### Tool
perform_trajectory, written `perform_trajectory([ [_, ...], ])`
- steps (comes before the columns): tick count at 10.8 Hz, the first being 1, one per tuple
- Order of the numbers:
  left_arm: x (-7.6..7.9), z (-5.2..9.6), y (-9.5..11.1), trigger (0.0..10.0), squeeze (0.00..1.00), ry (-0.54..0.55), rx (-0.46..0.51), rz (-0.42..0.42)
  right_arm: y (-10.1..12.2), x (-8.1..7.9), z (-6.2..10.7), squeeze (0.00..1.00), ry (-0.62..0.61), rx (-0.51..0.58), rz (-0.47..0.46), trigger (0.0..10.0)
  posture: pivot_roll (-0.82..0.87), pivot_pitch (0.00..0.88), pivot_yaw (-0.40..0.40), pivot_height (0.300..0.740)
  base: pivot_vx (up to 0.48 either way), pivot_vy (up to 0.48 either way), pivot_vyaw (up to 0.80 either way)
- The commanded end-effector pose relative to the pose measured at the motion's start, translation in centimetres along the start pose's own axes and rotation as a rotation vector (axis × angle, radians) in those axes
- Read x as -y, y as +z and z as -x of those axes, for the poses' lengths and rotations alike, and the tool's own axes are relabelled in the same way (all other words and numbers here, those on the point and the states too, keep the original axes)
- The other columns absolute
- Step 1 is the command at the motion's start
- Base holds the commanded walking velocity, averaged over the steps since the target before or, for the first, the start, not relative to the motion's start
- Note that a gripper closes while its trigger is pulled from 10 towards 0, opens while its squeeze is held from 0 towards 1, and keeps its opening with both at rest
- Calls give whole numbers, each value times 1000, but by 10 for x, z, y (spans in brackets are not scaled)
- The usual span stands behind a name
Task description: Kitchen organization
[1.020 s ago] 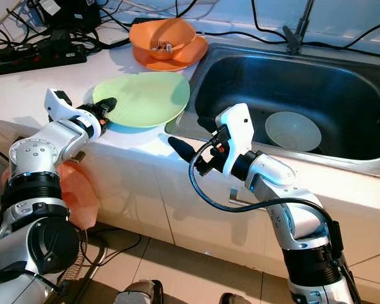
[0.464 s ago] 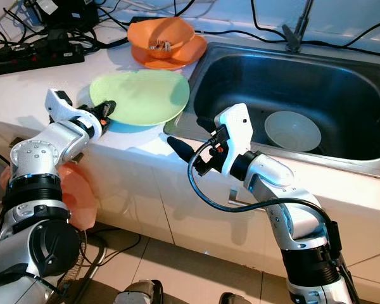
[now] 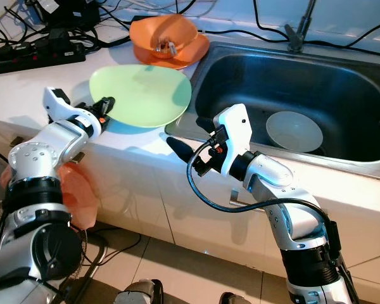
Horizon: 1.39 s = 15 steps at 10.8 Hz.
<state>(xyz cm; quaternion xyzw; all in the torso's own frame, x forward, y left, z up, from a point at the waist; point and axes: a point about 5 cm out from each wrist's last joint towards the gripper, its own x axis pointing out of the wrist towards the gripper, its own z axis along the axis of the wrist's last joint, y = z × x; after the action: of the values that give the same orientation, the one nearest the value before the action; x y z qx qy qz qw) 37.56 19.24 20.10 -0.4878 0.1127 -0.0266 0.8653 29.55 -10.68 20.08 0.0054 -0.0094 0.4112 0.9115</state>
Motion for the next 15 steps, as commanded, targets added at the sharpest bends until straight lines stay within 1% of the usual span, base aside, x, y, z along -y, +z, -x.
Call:
perform_trajectory([
  [1,-9,0,-14,0,0,54,-72,-40,1,1,1,0,-10,7,6,10000,86,101,58,740,0,0,0],
  [2,-15,6,-14,0,0,66,-79,-46,2,3,1,0,-15,7,6,10000,86,101,55,740,0,0,0],
  [4,-21,15,-14,0,0,51,-79,-69,2,4,1,0,-20,10,1,10000,86,101,55,740,0,0,0],
  [5,-15,19,-23,0,0,-84,-118,-65,4,17,-3,0,-129,65,-110,10000,95,98,45,740,0,0,0],
  [6,-13,20,-25,0,0,-112,-129,-60,4,21,-4,0,-157,80,-146,10000,95,94,43,740,0,0,0],
  [7,2,25,-35,0,0,-277,-196,-54,2,33,-3,0,-237,107,-253,10000,91,93,44,740,0,0,0],
  [8,11,29,-42,0,0,-357,-232,-63,3,40,-1,0,-291,148,-306,10000,91,93,44,740,0,0,0],
  [9,19,32,-45,0,0,-413,-253,-67,2,44,0,0,-322,170,-344,10000,88,91,46,740,0,0,0],
  [10,26,36,-47,0,0,-486,-277,-57,-2,47,-1,0,-361,168,-383,10000,88,90,45,740,0,0,0],
  [11,28,37,-48,0,0,-503,-286,-67,-4,46,-2,0,-349,166,-408,10000,88,90,45,740,0,0,0],
  [12,28,37,-47,0,0,-508,-283,-71,-3,46,-2,0,-349,169,-407,10000,88,88,44,740,0,0,0],
  [13,28,37,-44,0,0,-508,-264,-75,-2,51,0,0,-375,192,-381,10000,87,88,45,740,0,0,0],
  [14,28,37,-42,0,0,-510,-256,-80,-1,54,1,0,-395,206,-385,10000,87,88,44,740,0,0,0],
  [15,28,37,-39,0,0,-514,-242,-83,0,59,4,0,-443,220,-384,10000,85,86,45,740,0,0,0],
])
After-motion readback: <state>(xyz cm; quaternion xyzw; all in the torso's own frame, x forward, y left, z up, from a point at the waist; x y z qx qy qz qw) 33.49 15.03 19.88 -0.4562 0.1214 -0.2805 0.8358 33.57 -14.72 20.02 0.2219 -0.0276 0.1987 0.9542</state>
